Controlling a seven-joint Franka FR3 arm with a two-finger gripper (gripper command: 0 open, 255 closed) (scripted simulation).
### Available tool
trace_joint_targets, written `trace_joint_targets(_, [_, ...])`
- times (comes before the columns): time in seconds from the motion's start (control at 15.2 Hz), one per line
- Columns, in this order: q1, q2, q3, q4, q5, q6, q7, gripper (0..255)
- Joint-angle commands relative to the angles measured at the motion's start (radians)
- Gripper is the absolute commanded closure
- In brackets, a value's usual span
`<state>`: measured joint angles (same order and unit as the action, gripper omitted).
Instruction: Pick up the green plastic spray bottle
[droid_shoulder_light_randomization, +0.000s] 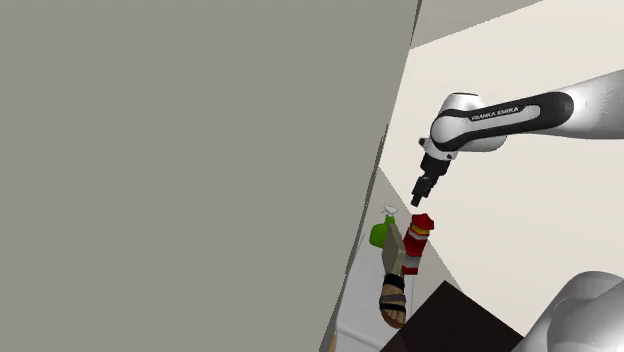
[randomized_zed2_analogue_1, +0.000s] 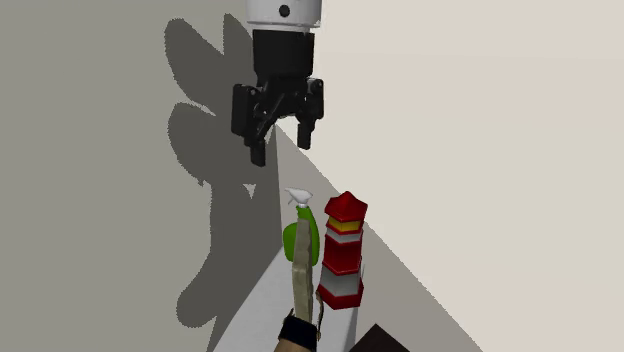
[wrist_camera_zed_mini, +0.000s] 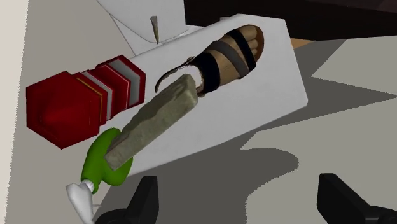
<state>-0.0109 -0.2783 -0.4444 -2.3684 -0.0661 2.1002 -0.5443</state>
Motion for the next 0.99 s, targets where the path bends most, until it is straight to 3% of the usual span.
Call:
trace_joint_targets(0.0, [0.006,0.082,-0.035,0.031,0.033,0.05,-0.067,0])
trace_joint_targets(0.46, [-0.009,0.381,-0.097,0.179,0.229,0.162,-0.322,0])
trace_joint_targets(0.92, [-0.121,0.681,-0.047,0.402,0.428,0.189,-0.538,0])
